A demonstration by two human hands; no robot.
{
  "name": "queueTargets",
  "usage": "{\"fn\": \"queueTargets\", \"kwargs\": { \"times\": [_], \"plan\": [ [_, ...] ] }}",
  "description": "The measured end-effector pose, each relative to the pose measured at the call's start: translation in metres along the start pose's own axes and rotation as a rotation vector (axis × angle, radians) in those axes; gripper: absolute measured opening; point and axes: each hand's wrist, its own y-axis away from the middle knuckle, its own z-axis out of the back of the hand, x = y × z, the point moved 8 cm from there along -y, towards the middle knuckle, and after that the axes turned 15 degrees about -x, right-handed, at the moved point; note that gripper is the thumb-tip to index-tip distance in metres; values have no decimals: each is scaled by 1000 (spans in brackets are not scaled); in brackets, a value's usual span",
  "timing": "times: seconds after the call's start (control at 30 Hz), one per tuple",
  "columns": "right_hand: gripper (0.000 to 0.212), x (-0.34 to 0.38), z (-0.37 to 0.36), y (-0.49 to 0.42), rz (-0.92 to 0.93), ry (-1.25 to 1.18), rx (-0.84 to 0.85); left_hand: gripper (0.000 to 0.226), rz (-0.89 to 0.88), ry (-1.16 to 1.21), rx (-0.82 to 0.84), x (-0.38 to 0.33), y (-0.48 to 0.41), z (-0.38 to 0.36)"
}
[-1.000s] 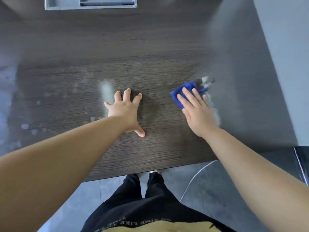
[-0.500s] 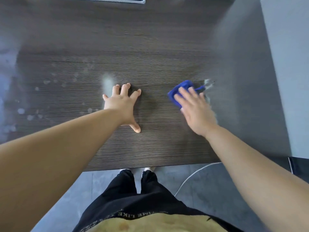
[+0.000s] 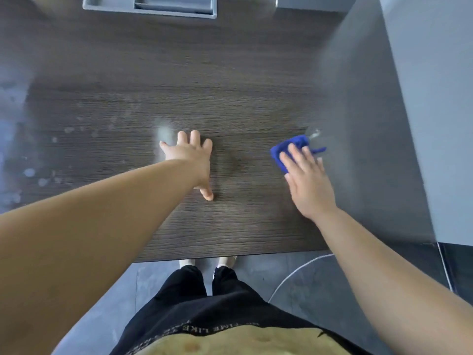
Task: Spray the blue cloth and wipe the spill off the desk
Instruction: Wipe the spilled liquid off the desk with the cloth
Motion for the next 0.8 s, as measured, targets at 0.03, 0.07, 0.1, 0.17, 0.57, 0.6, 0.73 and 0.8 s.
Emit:
{"fn": "queueTargets", "kwargs": {
  "times": [0.03,0.07,0.1,0.17,0.57,0.6,0.73,0.8],
  "plan": [
    [45,-12,0,-10,-147,9,-13,129,-5,19,-20,-4,-3,5],
    [46,-16,-1,-17,-277,33,-29,130,-10,53,-38,-6,-6,8],
    [48,-13,-3,-19,-375,56,-41,133,-11,92,-54,-10,-8,11],
    [50,13,-6,-17,-422,51,-61,139,7,152,-70,-10,-12,12],
    [48,-23,-8,-59,-273,74,15,147,110,272,-38,1,-18,-6],
    [50,-19,-11,-73,-368,77,-2,146,114,269,-42,1,-18,-5],
    [53,54,-23,-76,-176,20,-28,146,121,261,-39,2,-21,-4],
    [50,86,-20,-44,124,-45,18,146,120,256,-38,2,-21,-5]
  ]
}}
